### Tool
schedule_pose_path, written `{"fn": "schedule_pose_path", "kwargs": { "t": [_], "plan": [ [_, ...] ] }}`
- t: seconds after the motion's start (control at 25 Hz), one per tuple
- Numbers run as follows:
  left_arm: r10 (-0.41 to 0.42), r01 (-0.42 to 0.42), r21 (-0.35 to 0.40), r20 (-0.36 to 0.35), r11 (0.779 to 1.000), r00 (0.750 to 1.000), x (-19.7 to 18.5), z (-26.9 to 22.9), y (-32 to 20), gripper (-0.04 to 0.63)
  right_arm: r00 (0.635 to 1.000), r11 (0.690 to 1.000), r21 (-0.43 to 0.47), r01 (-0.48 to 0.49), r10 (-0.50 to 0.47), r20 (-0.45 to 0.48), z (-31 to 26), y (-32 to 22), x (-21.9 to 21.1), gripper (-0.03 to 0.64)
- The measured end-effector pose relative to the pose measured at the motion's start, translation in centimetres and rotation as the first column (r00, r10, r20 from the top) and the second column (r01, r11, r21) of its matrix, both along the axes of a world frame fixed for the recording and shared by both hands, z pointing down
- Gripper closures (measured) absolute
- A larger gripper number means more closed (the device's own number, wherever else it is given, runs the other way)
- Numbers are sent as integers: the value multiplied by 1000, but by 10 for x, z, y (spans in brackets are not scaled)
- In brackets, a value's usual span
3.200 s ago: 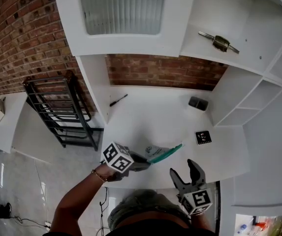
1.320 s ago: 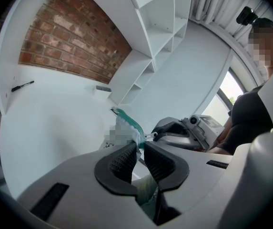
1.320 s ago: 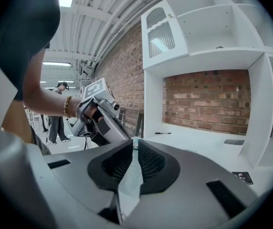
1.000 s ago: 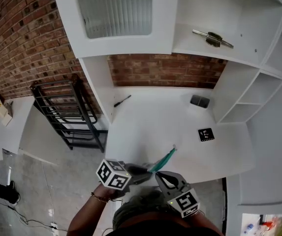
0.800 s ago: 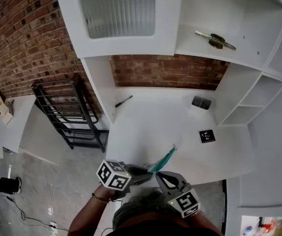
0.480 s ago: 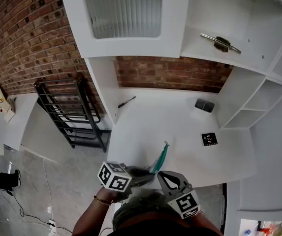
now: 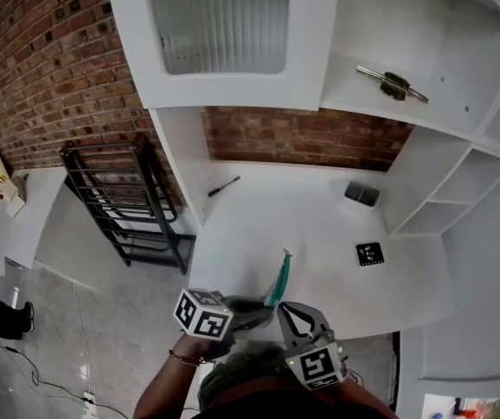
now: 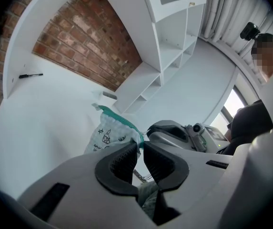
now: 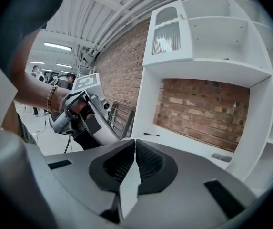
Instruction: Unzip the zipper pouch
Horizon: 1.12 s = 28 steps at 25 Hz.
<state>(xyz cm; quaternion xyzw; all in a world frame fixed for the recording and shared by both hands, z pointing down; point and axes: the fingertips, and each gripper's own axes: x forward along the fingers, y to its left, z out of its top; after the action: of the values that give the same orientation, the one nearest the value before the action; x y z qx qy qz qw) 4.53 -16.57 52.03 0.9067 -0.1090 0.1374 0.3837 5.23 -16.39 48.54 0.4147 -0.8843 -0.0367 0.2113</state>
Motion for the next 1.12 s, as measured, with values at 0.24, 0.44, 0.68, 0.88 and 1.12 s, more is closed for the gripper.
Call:
{"fn": "schedule_pose_path", "kwargs": {
  "t": [0.24,0.44,0.68,0.88,1.12],
  "plan": [
    [-8,8,-18,6,1000,1000,4,1,-4,552,1000,1000,6,-20,20,-8,4,-6,2,609],
    [49,-48,-29,28,998,998,4,4,10,552,985,985,-37,-171,172,31,10,-23,29,614],
    [47,-45,-47,42,998,998,-4,13,15,552,979,979,-86,-187,193,72,16,-23,38,614],
    [64,-62,-37,45,997,997,-6,10,17,552,978,977,-87,-193,199,62,16,-23,37,614],
    [102,-100,-27,56,995,993,-12,9,21,552,969,967,-95,-237,242,48,20,-25,44,614]
  ]
}}
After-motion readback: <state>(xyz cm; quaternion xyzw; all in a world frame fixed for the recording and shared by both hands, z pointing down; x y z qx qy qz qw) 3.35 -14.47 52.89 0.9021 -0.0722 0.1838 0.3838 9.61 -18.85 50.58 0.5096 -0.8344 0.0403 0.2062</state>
